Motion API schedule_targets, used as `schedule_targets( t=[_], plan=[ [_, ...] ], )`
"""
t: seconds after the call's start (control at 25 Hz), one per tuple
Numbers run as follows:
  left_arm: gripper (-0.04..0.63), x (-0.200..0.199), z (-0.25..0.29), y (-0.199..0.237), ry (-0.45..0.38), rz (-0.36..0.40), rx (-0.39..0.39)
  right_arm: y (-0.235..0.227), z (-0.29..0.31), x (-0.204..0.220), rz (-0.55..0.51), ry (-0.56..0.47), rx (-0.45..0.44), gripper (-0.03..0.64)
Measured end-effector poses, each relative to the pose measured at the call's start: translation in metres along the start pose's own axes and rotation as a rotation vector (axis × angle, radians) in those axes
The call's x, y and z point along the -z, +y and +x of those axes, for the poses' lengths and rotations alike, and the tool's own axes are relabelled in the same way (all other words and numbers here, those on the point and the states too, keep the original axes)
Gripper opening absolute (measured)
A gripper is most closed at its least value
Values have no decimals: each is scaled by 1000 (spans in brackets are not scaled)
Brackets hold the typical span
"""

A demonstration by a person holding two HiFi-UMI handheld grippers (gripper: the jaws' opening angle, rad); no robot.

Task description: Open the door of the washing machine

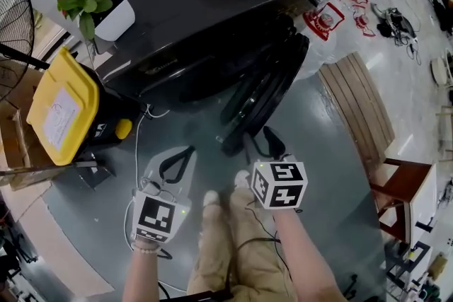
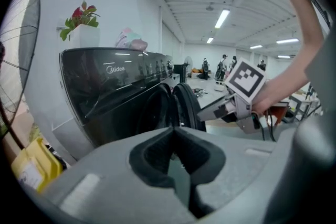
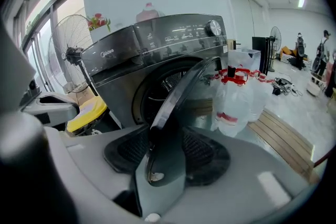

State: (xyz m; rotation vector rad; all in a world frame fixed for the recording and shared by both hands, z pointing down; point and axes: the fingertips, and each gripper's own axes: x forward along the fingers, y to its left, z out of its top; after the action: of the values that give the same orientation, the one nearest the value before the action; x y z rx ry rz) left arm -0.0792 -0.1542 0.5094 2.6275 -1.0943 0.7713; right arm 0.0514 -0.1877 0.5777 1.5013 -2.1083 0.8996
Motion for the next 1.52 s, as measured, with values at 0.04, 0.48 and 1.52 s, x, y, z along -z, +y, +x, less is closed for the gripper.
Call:
schedule_targets(
  t=[0.04, 0.48, 1.52],
  plan=[
    [-6, -3, 0, -1, -5, -2, 1, -4, -4, 2, -5, 4, 4, 195],
    [-6, -28, 9, -18, -36, 3, 31, -54, -54, 28, -49, 47, 92, 126],
    [-6, -62, 32, -38, -56, -36, 57, -246, -143, 39, -47, 37, 455, 41]
  ],
)
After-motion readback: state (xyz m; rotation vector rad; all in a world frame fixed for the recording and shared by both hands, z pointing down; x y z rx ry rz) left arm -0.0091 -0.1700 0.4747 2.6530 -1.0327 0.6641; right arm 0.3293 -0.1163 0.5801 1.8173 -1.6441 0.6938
